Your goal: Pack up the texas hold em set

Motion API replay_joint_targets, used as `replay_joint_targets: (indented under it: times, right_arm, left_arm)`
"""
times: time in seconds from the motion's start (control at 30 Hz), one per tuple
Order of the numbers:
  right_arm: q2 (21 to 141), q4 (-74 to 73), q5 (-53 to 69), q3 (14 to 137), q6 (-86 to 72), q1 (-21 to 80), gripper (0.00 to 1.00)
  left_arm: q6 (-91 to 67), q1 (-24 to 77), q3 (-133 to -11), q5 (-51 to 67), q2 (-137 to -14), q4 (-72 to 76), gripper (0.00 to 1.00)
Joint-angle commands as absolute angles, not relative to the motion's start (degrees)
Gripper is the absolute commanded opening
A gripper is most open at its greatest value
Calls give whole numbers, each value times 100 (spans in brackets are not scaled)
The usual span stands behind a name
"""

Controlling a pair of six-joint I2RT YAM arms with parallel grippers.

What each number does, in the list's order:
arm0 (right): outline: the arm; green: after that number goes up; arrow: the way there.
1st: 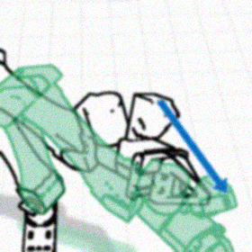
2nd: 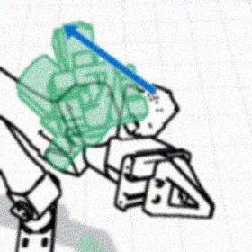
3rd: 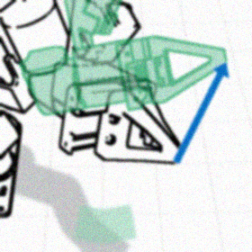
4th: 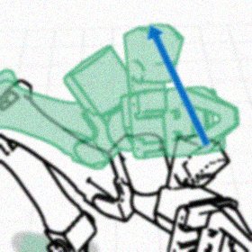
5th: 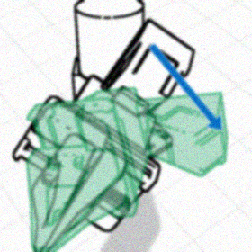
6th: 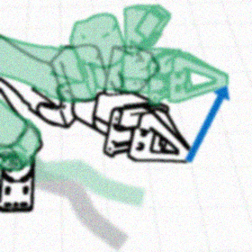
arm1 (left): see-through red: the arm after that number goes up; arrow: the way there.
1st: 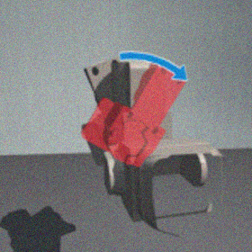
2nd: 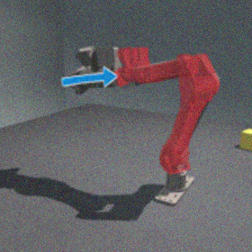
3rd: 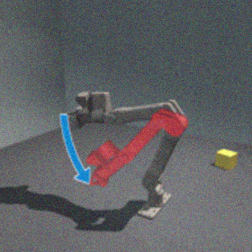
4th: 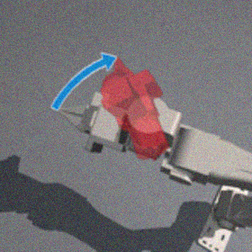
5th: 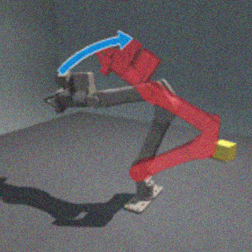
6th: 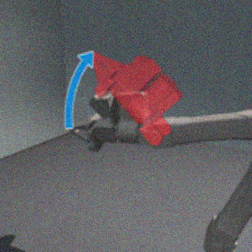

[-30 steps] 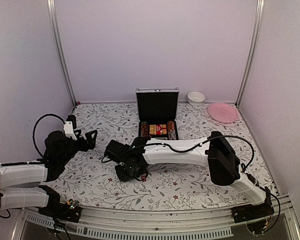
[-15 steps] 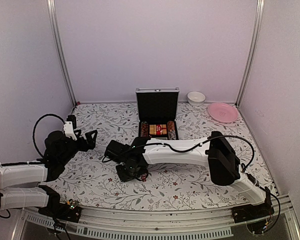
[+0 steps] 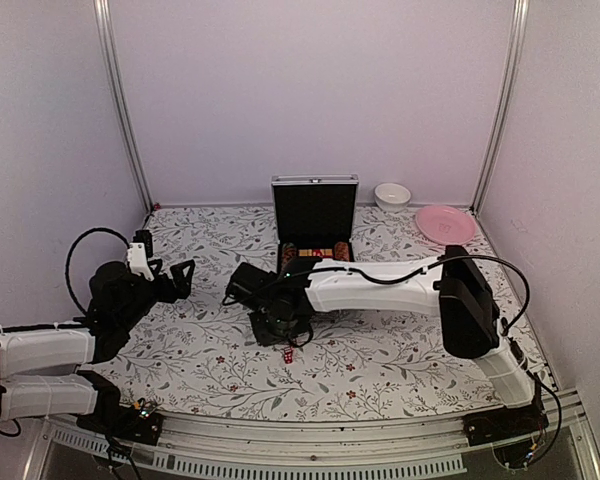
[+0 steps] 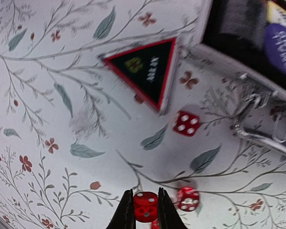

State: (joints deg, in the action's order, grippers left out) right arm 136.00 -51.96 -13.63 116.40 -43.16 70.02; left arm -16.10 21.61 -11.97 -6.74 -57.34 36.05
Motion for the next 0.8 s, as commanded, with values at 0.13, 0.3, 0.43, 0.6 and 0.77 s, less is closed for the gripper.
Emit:
replay_joint_targets:
  times: [0.13,0.3,0.43,0.6,0.77]
  right_arm:
    - [12771,-4613,-1959,11311,-4089,6032,12]
    - [12867,-4336,-1934,11319,-3786,5528,12]
    - [13020,-4201,-1893,11351,-3617,5244,12]
    - [13179,-3908,-1579,11372,-3496,4998,12]
    - [13570,-3868,-1407,11693,-3438,4870,12]
  left_arm:
    - [-1591,2210,-1317,-725,-5790,3644,97]
    - [-1591,2213,-1273,-756,-5783,3714,97]
    - [-1582,2206,-1273,-768,-5787,3725,97]
    - [-1564,2211,-1265,-803,-5852,3780,97]
    - [-1582,2210,-1309,-729,-6030,3856,97]
